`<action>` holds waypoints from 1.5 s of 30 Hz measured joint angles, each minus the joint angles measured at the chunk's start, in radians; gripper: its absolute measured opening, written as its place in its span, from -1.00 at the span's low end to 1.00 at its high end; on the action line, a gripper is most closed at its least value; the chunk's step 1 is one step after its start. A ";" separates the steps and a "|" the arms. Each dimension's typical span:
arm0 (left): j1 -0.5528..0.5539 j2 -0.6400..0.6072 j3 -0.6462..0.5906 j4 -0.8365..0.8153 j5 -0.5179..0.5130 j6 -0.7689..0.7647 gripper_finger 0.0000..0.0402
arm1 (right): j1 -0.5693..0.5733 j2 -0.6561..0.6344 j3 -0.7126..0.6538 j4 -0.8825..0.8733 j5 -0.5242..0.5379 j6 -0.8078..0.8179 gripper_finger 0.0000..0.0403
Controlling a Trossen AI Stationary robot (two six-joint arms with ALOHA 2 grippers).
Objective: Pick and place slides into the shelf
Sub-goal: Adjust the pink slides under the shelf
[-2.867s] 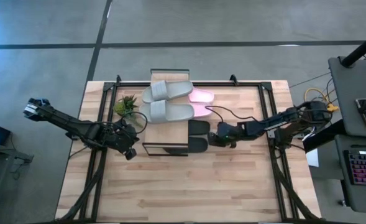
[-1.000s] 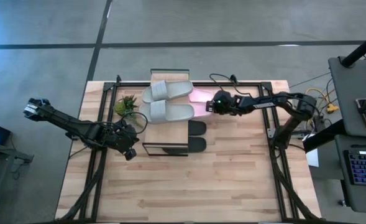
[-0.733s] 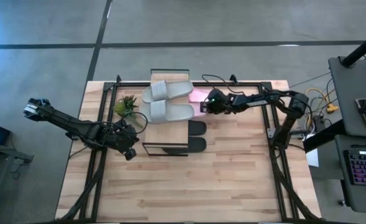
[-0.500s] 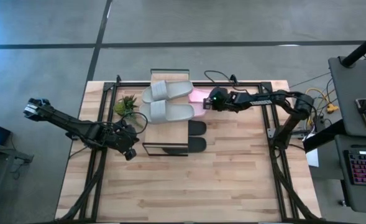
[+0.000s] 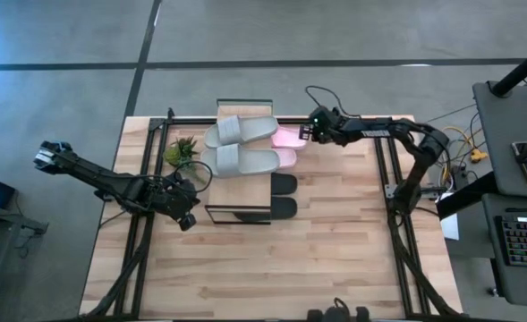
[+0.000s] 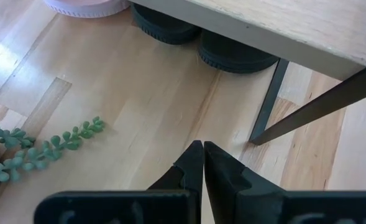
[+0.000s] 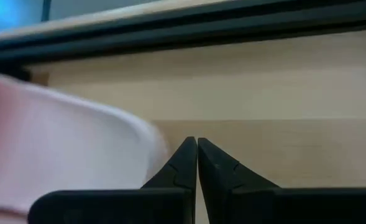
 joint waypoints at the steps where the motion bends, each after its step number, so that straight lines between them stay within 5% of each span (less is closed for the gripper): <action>1: 0.000 0.000 0.000 0.000 0.000 0.000 -1.00 | -0.004 0.010 0.011 -0.002 -0.028 -0.017 -0.96; 12: 0.000 0.000 0.000 0.006 0.001 0.000 -1.00 | 0.037 0.198 0.200 0.005 -0.177 -0.067 -0.96; 22: 0.000 0.000 0.000 0.008 0.008 0.000 -1.00 | 0.061 0.226 0.349 -0.154 -0.056 -0.119 -0.96; 30: 0.000 0.001 0.000 0.006 0.008 -0.001 -1.00 | 0.074 0.203 0.234 -0.190 -0.215 -0.097 -0.96; 37: 0.000 0.001 0.000 0.005 0.008 -0.001 -1.00 | 0.109 0.120 0.058 0.014 -0.272 0.048 -0.96; 45: 0.000 0.001 0.000 -0.001 0.008 -0.004 -1.00 | 0.154 0.076 0.007 0.016 -0.311 0.063 -0.96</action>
